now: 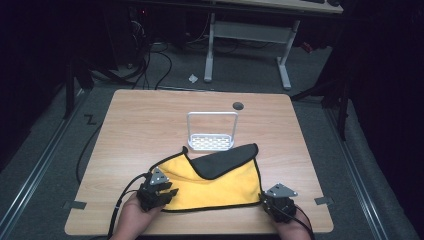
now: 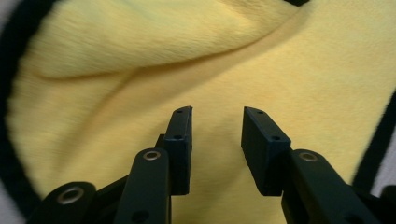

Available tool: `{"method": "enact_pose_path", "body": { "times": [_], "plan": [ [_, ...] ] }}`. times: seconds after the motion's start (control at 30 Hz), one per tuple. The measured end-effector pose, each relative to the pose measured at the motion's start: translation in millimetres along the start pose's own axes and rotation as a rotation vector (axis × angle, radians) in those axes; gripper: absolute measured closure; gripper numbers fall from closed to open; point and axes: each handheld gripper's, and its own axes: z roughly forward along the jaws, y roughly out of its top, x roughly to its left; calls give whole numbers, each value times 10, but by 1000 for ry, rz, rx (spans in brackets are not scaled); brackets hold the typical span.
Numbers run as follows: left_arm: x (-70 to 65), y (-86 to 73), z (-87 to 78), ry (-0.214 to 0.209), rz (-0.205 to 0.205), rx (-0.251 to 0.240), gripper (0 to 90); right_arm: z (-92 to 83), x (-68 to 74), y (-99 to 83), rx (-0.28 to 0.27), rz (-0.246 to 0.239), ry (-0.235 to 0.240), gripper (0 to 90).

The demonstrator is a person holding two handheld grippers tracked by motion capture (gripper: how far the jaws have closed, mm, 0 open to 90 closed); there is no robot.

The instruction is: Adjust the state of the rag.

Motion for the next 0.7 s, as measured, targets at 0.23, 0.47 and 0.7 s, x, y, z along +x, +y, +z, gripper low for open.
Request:
{"method": "enact_pose_path", "body": {
  "times": [0.23, 0.47, 0.7],
  "plan": [
    [220, -11, -38, -20, -84, -31, 660, -117, -92, 50, -85, 48, -21, 773],
    [172, -60, 19, 3, -52, -17, 676, 377, -185, 543, -82, 28, -1, 778],
    [8, -129, -15, -51, -16, -21, 675, 304, -151, 290, -22, 3, 30, 787]
  ]
}}
